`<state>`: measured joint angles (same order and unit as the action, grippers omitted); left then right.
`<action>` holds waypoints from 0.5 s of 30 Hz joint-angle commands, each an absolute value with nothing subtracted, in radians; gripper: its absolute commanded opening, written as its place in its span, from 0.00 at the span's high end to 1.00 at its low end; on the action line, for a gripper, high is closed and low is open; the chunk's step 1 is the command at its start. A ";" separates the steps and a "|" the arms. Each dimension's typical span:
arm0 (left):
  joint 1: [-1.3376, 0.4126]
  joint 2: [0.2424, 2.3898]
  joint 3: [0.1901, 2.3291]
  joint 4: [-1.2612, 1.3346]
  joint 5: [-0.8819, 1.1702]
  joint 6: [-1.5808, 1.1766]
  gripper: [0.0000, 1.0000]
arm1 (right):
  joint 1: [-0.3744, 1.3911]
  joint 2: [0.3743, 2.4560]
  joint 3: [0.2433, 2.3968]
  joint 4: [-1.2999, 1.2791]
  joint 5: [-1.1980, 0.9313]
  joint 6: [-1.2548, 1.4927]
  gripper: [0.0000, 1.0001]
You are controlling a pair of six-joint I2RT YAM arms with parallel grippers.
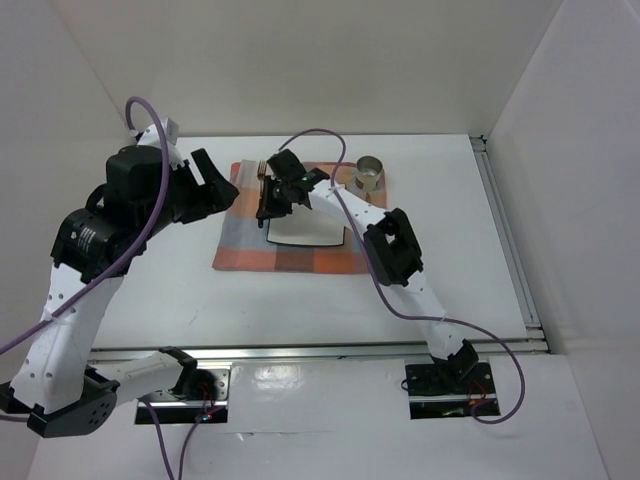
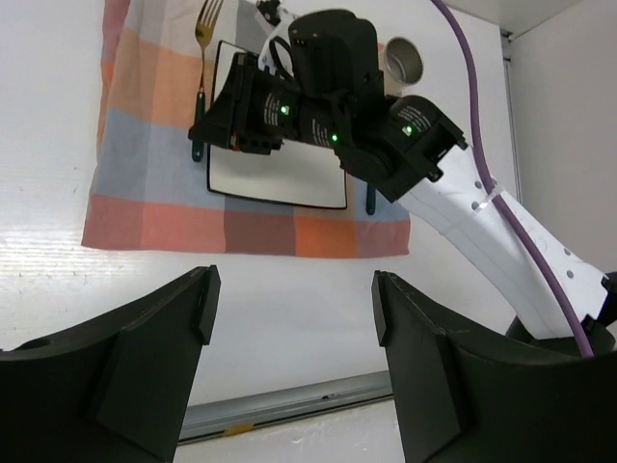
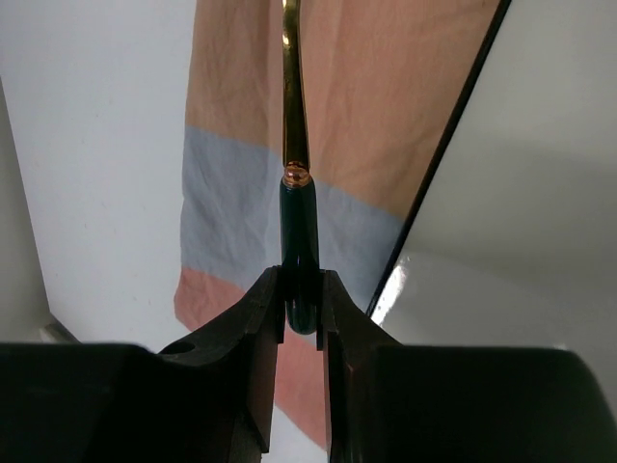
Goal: Set the dinner table for one person
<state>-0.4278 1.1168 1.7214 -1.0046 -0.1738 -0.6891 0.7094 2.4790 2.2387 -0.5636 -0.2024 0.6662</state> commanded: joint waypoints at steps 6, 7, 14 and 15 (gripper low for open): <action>-0.425 1.104 1.712 -1.020 -0.161 -0.707 0.18 | 0.716 2.591 2.393 -0.437 -0.247 0.770 1.00; -0.425 1.104 1.712 -1.029 -0.161 -0.707 0.18 | 0.716 2.606 2.393 -0.424 -0.259 0.779 1.00; -0.425 1.104 1.732 -1.049 -0.189 -0.689 0.18 | 0.736 2.582 2.320 -0.433 -0.281 0.831 1.00; -0.425 1.104 1.732 -1.049 -0.189 -0.689 0.18 | 0.745 2.571 2.300 -0.433 -0.281 0.831 1.00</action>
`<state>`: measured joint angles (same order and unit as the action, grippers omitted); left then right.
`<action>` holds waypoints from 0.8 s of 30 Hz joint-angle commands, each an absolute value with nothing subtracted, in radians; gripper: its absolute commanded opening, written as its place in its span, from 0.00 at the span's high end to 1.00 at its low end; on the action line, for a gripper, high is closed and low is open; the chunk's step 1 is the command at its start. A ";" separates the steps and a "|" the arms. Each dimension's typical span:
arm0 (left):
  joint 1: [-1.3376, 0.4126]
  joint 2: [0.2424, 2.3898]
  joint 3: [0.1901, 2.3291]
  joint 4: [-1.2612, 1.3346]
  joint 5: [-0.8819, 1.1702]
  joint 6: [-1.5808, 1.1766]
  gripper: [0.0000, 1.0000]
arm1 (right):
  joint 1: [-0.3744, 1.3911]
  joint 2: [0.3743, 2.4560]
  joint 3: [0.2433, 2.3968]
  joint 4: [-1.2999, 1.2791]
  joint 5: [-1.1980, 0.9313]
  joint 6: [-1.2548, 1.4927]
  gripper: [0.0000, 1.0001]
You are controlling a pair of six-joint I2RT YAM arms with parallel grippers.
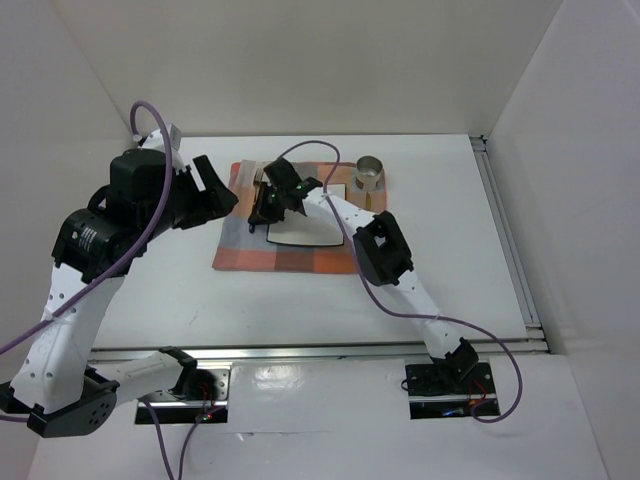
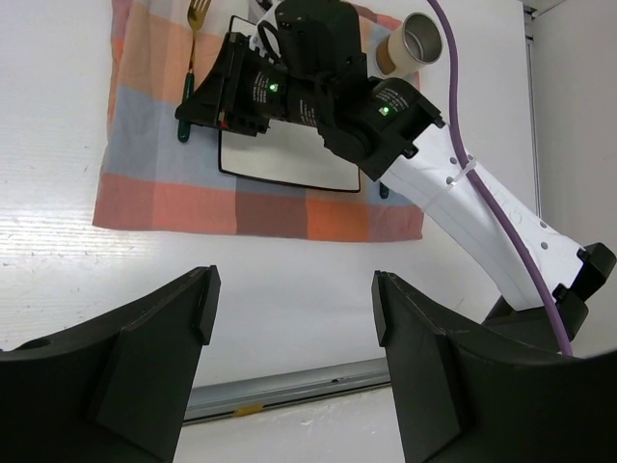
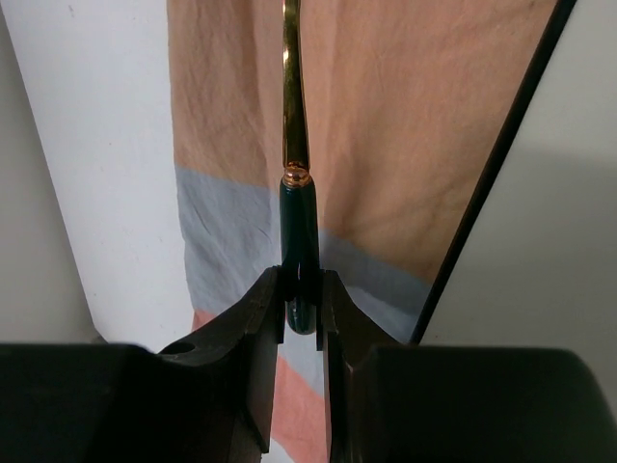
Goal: Set the dinner table for one person
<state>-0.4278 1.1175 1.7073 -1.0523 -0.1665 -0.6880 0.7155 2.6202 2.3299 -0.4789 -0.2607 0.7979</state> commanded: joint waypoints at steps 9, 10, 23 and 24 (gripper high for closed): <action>-0.425 1.104 1.732 -1.049 -0.199 -0.660 0.17 | 0.764 2.517 2.232 -0.460 -0.244 0.841 1.00; -0.425 1.104 1.732 -1.049 -0.199 -0.660 0.17 | 0.764 2.517 2.232 -0.460 -0.244 0.841 0.97; -0.425 1.095 1.723 -1.049 -0.190 -0.650 0.17 | 0.773 2.474 2.232 -0.462 -0.213 0.831 0.49; -0.425 1.095 1.723 -1.049 -0.190 -0.650 0.17 | 0.773 2.462 2.232 -0.462 -0.213 0.831 0.49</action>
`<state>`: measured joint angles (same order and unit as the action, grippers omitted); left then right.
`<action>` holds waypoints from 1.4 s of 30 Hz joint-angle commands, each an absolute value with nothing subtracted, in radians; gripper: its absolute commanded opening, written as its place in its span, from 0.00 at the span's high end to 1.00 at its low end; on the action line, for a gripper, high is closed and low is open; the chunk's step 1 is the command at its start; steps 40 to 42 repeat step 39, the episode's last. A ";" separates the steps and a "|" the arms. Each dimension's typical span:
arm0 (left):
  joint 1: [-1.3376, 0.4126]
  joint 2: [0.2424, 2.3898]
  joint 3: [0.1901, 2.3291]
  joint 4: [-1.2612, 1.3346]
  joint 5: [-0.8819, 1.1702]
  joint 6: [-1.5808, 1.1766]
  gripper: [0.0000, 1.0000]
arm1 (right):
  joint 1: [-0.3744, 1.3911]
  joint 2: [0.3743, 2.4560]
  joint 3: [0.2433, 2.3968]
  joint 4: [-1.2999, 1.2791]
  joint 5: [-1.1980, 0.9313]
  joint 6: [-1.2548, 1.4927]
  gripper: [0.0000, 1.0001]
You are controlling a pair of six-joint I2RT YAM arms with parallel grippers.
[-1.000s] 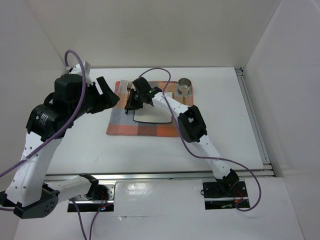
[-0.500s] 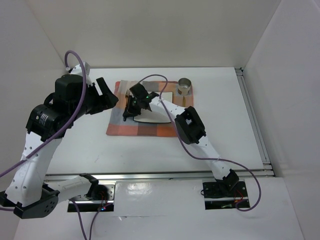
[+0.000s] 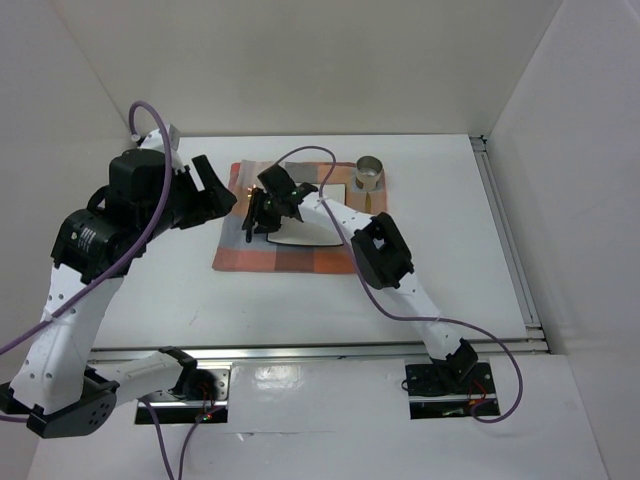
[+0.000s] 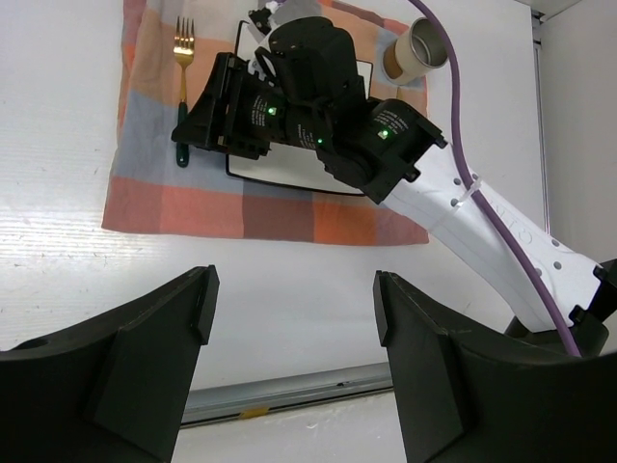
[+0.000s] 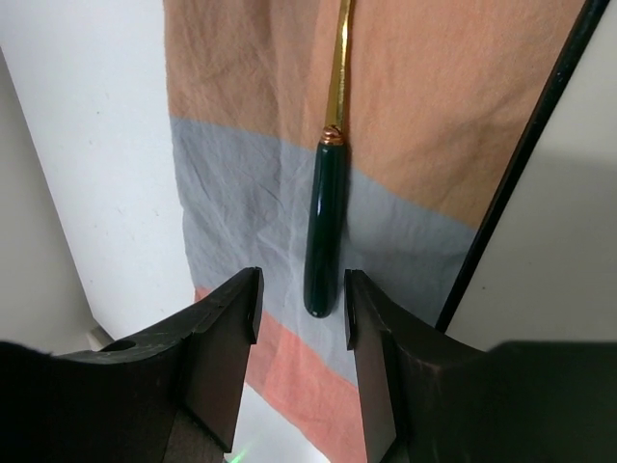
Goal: Set the dinner table for one person
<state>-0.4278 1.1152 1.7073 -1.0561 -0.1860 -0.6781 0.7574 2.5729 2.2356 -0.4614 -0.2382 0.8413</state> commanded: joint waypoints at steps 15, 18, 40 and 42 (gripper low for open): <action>-0.425 1.173 1.979 -1.118 -0.170 -0.623 0.17 | 0.772 2.226 2.272 -0.613 -0.260 0.718 0.22; -0.425 1.198 1.979 -1.127 -0.170 -0.623 0.17 | 0.753 2.077 2.179 -0.767 -0.057 0.678 0.04; -0.407 1.391 1.925 -1.043 -0.087 -0.580 0.18 | 0.420 1.180 1.532 -1.275 0.436 0.888 0.00; -0.407 1.391 1.925 -1.043 -0.087 -0.580 0.18 | 0.420 1.180 1.532 -1.275 0.436 0.888 0.00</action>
